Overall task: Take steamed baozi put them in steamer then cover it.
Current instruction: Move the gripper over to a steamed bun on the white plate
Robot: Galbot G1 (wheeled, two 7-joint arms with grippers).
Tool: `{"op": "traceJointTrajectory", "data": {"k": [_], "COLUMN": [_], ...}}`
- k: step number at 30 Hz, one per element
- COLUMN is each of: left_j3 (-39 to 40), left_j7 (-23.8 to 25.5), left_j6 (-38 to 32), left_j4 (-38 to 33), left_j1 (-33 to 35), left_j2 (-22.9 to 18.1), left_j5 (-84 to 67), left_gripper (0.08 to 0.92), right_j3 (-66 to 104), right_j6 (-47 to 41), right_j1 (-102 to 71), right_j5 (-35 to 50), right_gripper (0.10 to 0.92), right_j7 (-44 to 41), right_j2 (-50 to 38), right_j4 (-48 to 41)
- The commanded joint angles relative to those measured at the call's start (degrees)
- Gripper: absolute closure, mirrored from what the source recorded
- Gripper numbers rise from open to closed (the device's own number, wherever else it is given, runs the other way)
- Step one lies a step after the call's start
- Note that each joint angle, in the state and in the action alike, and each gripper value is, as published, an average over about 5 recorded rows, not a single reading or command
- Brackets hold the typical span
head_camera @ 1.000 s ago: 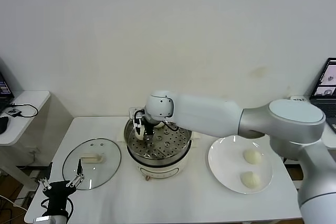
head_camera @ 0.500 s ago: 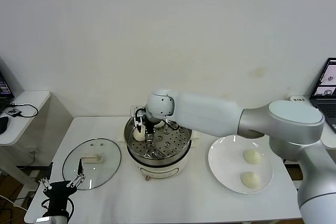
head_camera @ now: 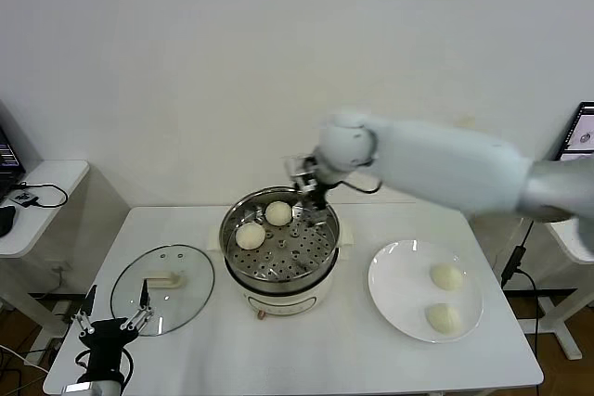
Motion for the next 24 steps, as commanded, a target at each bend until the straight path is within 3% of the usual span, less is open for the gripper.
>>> {"op": "traceJointTrajectory", "data": {"k": [1,13,24], "left_j3": [0.50,0.87,1.19], "left_j7": [0.01,0.00,0.02], "left_j6": [0.00,0.04,0.10], "left_j4": [0.30,0.62,0.88], "left_j1": [-0.02,0.05,0.20], "left_j2": [0.10,-0.01,-0.27], "left_j5": [0.18,0.93,1.63], "left_gripper": [0.177,0.177,0.177], "right_j3": [-0.56,6.38,18.25], "right_j6": [6.51,7.44,7.36], "right_j1": [1.87,-18.12,-38.06], "right_j5": [-8.16,-18.64,-21.84], "right_gripper": [0.203,0.203,0.203], "right_j7": [-7.13,-4.79,-3.72], "right_j2": [-22.82,-34.30,-36.96], "right_j4": [11.68,14.77,13.87]}}
